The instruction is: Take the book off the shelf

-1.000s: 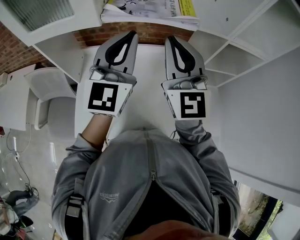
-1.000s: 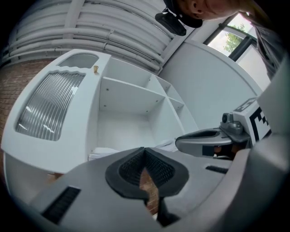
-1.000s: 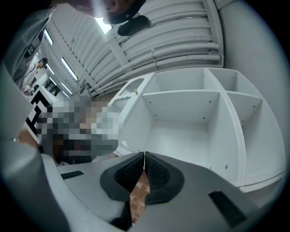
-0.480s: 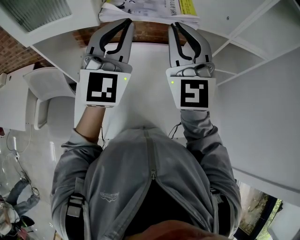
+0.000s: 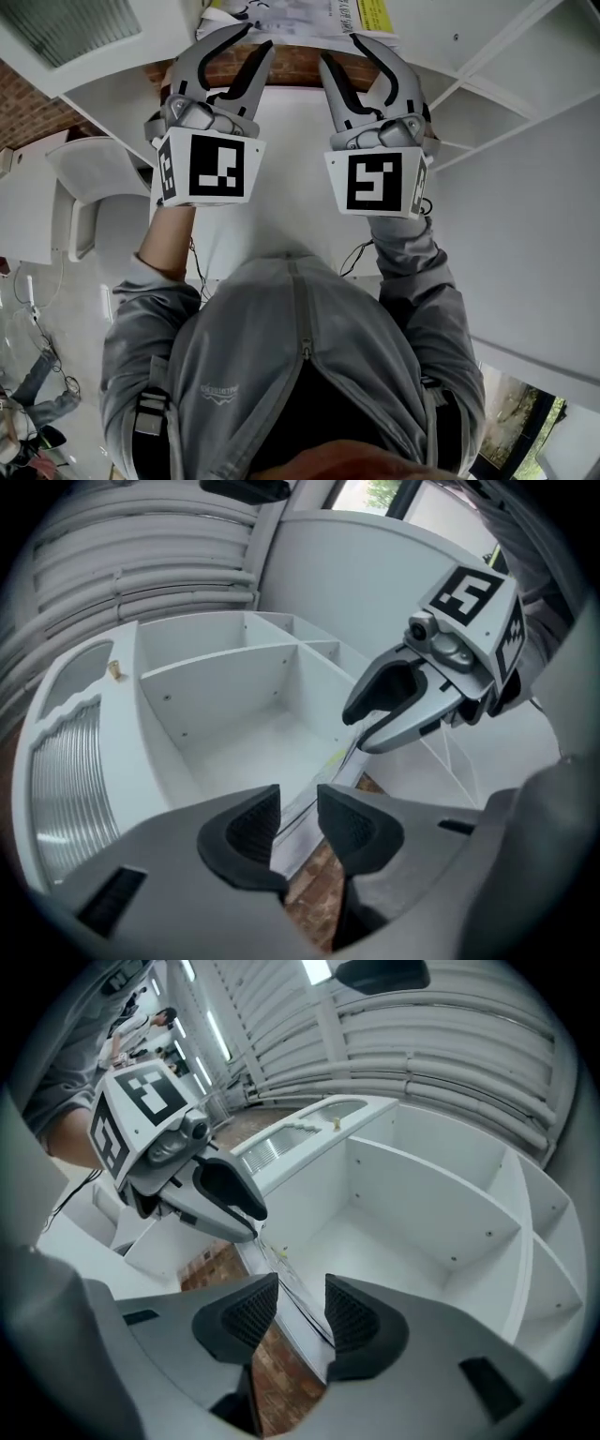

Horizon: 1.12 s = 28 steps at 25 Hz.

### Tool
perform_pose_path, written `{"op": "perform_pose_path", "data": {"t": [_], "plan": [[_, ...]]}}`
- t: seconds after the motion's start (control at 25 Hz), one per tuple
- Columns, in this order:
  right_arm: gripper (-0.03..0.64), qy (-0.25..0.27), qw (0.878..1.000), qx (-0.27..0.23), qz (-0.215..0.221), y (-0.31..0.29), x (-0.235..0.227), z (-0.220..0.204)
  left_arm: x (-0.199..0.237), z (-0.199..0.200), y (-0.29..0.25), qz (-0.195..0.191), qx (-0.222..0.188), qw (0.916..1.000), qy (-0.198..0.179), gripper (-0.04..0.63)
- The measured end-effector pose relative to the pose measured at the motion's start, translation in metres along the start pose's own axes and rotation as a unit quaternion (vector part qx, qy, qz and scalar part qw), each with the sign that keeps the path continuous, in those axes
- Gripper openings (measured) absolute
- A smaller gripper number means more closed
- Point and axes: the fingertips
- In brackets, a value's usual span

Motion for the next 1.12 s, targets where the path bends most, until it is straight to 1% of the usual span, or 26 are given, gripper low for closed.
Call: {"op": "perform_pose_path", "data": {"t": [0.08,0.16,0.28,0.44,0.52,0.68,0.8,0.88,0.92,1.0,1.12], "plan": [[0.171,0.034,0.999,0.016,-0.001,-0.004,0.002,-0.003,-0.002,0.000,-0.003,0.002,0.013,0.9990,-0.042,0.141],[0.199,0.070,0.997,0.036,-0.003,-0.009,0.002,-0.006,-0.007,-0.002,-0.007,-0.002,0.031,0.9954,-0.091,0.158],[0.224,0.122,0.990,0.064,-0.007,-0.015,0.003,-0.011,-0.014,-0.005,-0.012,-0.009,0.059,0.9852,-0.161,0.178],[0.233,0.193,0.976,0.099,-0.016,-0.023,0.005,-0.018,-0.019,-0.005,-0.018,-0.001,0.085,0.9701,-0.227,0.198],[0.235,0.222,0.968,0.117,-0.017,-0.028,0.007,-0.022,-0.022,-0.005,-0.022,-0.007,0.093,0.9660,-0.241,0.199],[0.235,0.264,0.955,0.137,-0.022,-0.039,0.010,-0.027,-0.027,-0.003,-0.025,-0.021,0.094,0.9651,-0.243,0.201],[0.229,0.282,0.948,0.144,-0.026,-0.045,0.012,-0.028,-0.030,-0.003,-0.026,-0.034,0.099,0.9640,-0.244,0.202],[0.142,0.291,0.945,0.146,-0.029,-0.045,0.013,-0.027,-0.032,-0.004,-0.026,-0.036,0.103,0.9622,-0.250,0.209],[0.112,0.296,0.943,0.149,-0.029,-0.045,0.014,-0.028,-0.033,-0.005,-0.027,-0.037,0.105,0.9612,-0.252,0.210],[0.083,0.305,0.939,0.156,-0.027,-0.044,0.016,-0.030,-0.032,-0.005,-0.027,-0.035,0.109,0.9594,-0.258,0.213],[0.078,0.311,0.937,0.159,-0.029,-0.040,0.018,-0.029,-0.031,-0.007,-0.028,-0.022,0.116,0.9541,-0.275,0.218]]}}
Point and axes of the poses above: the fingertips, and each gripper's own axes: y backward along the fingers, x to its left, z out of its top, and after that the axes turned 12 degrees about x, right-handed
